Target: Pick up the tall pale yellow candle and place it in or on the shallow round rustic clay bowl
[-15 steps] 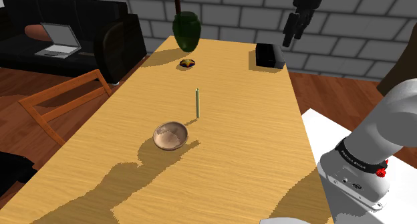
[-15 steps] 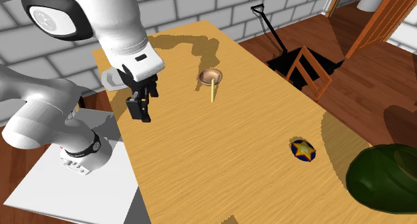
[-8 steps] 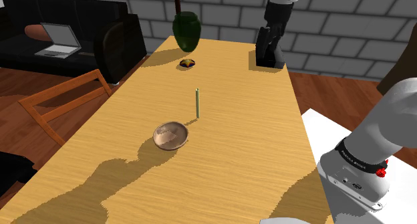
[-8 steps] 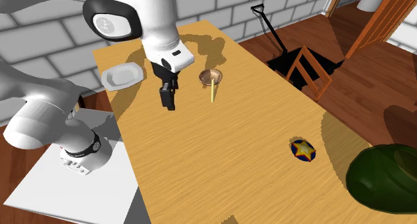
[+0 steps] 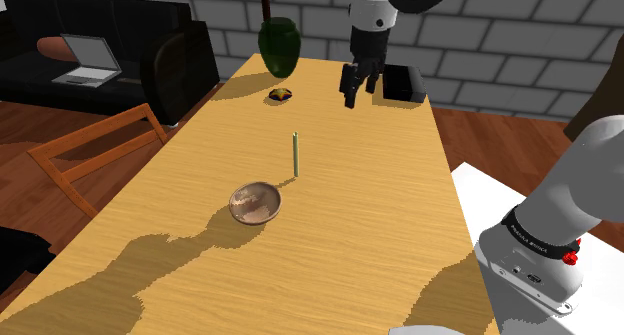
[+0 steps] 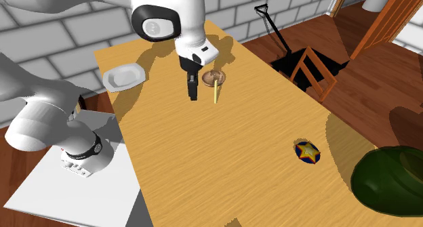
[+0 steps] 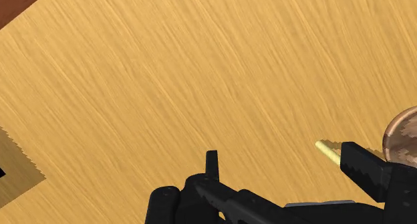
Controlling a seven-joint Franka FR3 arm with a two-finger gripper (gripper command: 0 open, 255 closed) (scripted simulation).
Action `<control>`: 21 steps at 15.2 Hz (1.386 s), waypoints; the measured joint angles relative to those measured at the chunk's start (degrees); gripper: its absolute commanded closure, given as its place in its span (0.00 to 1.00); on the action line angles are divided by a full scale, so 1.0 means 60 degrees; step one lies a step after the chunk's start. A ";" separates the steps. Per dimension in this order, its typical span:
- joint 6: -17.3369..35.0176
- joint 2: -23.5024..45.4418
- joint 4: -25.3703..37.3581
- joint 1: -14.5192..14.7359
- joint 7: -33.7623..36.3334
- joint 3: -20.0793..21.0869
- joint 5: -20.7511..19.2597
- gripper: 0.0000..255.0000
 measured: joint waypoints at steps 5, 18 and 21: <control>0.0402 0.1584 0.1087 0.0280 0.0703 0.0530 -0.0259 0.00; 0.1052 0.4435 0.3027 0.1038 0.1981 0.1107 -0.1133 0.00; 0.1380 0.4626 0.2875 0.1076 0.2053 0.1099 -0.1213 0.00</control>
